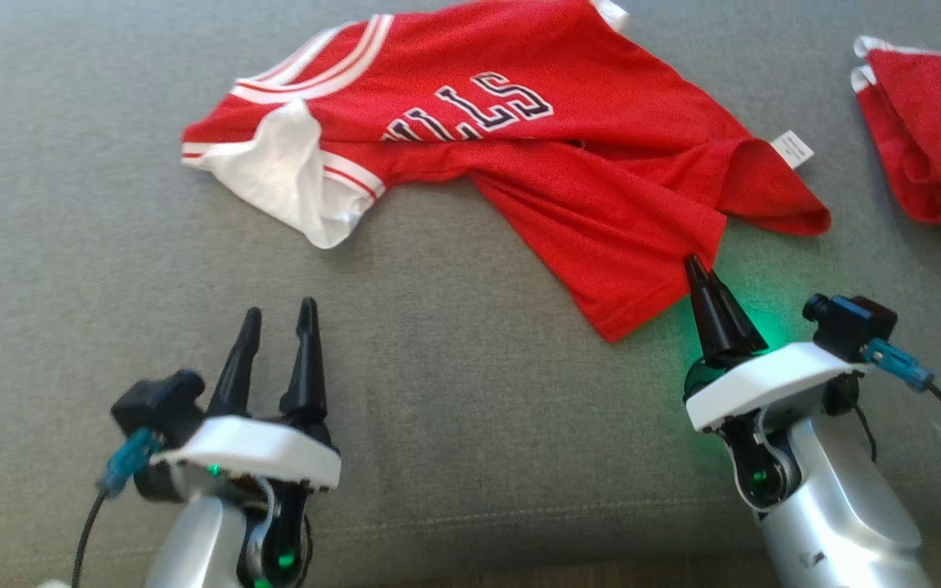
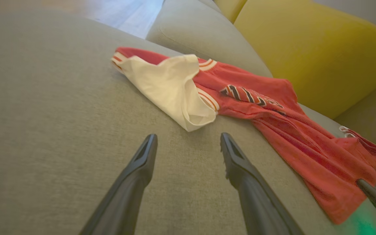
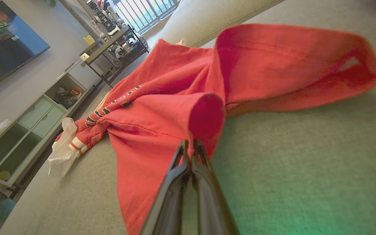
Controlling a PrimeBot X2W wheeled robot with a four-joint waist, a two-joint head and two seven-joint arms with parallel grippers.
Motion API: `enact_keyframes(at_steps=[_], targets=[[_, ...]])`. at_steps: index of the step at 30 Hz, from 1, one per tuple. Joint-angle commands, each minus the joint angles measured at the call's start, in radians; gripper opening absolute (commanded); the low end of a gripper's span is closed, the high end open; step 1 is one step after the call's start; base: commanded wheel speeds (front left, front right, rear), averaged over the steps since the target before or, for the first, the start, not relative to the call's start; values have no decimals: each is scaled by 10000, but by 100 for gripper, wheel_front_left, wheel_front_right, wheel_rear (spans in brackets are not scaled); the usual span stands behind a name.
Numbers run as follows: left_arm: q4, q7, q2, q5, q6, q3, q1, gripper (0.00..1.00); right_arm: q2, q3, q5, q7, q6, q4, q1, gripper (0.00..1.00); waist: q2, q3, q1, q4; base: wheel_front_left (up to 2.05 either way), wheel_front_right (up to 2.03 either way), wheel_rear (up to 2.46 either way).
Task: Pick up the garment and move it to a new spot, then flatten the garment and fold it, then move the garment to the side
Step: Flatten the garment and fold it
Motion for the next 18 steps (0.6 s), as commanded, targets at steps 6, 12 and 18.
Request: enact_keyframes(at_steps=[6, 12, 18], targets=[[962, -138, 335, 822, 173, 7, -1916, 100, 59, 196, -113, -95, -4, -887, 203, 0, 0, 566, -1, -397, 0, 0, 0], [2035, 511, 927, 2336, 864, -523, -3612, 100, 59, 460, -99, -95, -4, -1083, 115, 0, 0, 838, -1, -524, 0, 0, 0], [3229, 2090, 1431, 3343, 1450, -830, -5432, 100, 59, 870, -5, -95, -4, -1200, -81, 0, 0, 1210, -1, -830, 0, 0, 0]])
